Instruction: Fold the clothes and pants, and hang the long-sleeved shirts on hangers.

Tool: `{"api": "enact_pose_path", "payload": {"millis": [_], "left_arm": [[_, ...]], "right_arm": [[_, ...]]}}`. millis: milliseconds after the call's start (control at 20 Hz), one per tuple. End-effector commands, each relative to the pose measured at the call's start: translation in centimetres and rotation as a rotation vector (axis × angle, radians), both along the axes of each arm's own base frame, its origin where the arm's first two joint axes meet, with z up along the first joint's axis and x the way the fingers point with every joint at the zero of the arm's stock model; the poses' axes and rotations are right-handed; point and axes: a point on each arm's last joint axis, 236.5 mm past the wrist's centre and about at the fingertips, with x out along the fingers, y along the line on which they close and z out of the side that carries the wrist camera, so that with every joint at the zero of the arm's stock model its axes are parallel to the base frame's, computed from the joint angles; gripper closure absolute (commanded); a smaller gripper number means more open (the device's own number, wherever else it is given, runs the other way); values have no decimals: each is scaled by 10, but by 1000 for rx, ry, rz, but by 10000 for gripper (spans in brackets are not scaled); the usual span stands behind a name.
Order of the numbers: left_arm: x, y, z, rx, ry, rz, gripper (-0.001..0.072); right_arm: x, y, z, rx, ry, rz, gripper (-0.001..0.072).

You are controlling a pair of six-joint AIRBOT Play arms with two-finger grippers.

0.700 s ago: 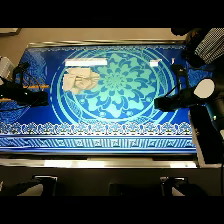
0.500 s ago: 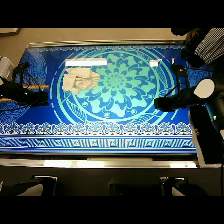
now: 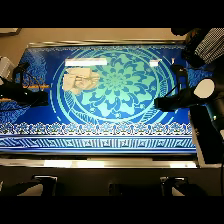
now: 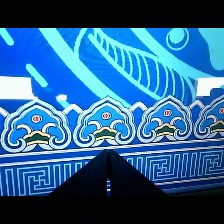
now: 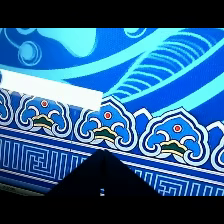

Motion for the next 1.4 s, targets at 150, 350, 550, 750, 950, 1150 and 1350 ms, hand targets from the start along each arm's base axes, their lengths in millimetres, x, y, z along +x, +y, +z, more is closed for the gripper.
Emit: {"api": "enact_pose_path", "payload": {"millis": [150, 350, 550, 750, 950, 1150, 1350], "left_arm": [[0, 0, 0, 0, 0, -1, 684], [0, 0, 0, 0, 0, -1, 684], [0, 0, 0, 0, 0, 0, 684], [26, 2, -3, -5, -68, 43, -3], [117, 2, -6, -17, -236, 104, -1], [194, -17, -65, -19, -235, 76, -1], [248, -44, -119, -25, -296, 60, -2]], "right_arm": [[0, 0, 1, 0, -1, 1, 677], [0, 0, 1, 0, -1, 1, 677], [1, 0, 1, 1, -5, 0, 677], [3, 0, 2, 2, -14, -2, 676], [0, 0, 0, 1, 0, -2, 675], [0, 0, 0, 0, 1, -2, 674], [-1, -2, 0, -8, 2, -2, 674]]}}
